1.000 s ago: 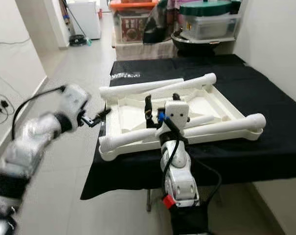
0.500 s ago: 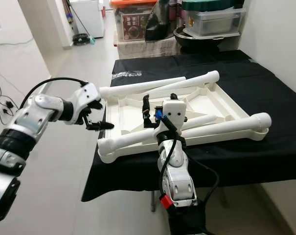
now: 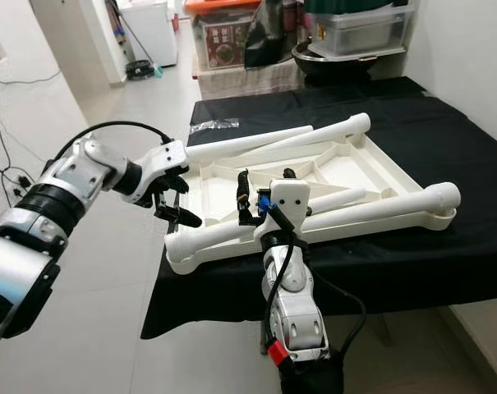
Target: Building children table
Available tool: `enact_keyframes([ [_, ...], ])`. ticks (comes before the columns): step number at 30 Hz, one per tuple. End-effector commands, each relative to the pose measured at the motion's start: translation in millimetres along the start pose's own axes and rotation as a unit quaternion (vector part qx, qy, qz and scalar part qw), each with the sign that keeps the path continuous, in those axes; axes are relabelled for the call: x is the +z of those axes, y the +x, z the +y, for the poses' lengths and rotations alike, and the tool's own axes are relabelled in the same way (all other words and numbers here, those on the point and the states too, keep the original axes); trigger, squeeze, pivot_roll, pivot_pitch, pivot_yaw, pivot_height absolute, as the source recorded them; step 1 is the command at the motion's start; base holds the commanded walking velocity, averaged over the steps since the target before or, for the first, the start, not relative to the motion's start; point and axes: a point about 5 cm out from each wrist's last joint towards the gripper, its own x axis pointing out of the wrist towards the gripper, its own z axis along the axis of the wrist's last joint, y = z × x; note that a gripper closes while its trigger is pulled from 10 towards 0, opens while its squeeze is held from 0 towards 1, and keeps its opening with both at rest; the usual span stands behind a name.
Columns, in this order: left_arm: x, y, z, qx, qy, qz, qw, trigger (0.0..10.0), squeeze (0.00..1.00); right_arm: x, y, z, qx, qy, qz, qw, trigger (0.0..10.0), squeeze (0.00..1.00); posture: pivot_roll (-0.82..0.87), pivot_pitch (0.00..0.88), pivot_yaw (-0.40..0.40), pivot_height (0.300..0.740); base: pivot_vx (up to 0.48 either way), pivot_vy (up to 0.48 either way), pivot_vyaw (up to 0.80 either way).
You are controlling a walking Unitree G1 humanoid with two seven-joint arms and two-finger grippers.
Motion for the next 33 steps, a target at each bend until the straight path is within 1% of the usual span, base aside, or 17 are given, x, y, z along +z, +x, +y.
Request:
enact_keyframes([
  [1,-4,-1.5,-0.5,-0.014,0.000,0.017,1.000,10.0,0.00,2,-1.1,2.5,0.002,0.001,0.001,1.000,10.0,0.00,0.01,0.000,0.124,0.740,0.000,0.000,0.00],
  [3,-8,3.4,-1.9,-0.013,0.005,0.035,0.999,10.0,0.00,2,-2.1,2.4,0.000,0.002,0.000,1.000,10.0,0.00,0.01,0.000,0.129,0.740,0.000,0.000,0.00],
  [5,-8,3.4,-1.9,-0.013,0.005,0.035,0.999,10.0,0.00,2,-2.1,2.4,0.000,0.002,0.000,1.000,10.0,0.00,0.01,0.000,0.129,0.740,0.000,0.000,0.00],
  [6,-9,9.5,-3.8,-0.011,0.002,0.041,0.999,10.0,0.00,4,-3.8,2.2,-0.003,0.002,0.000,1.000,10.0,0.00,0.00,0.000,0.137,0.740,0.000,0.000,0.00],
  [12,-11,15.4,-6.8,-0.018,0.004,0.051,0.999,10.0,0.00,5,-6.0,1.6,-0.008,0.003,0.001,1.000,10.0,0.00,0.00,0.000,0.142,0.740,0.000,0.000,0.00],
  [17,-12,17.2,-7.8,-0.021,0.003,0.053,0.998,10.0,0.00,7,-7.3,1.1,-0.009,0.003,0.000,1.000,10.0,0.00,0.00,0.000,0.150,0.740,0.000,0.000,0.00],
  [25,-20,24.4,-13.9,-0.037,-0.001,0.064,0.997,10.0,0.00,9,-13.3,-0.1,-0.017,0.005,0.002,1.000,10.0,0.00,0.00,0.000,0.163,0.740,0.000,0.000,0.00],
  [27,-23,27.4,-15.6,-0.034,0.001,0.071,0.997,10.0,0.00,10,-15.4,0.6,-0.018,0.007,0.002,1.000,10.0,0.00,0.00,0.000,0.171,0.740,0.000,0.000,0.00],
  [33,-25,31.1,-15.9,-0.017,0.003,0.072,0.997,10.0,0.00,12,-17.4,1.4,-0.020,0.010,0.001,1.000,10.0,0.00,0.00,0.000,0.179,0.740,0.000,0.000,0.00],
])
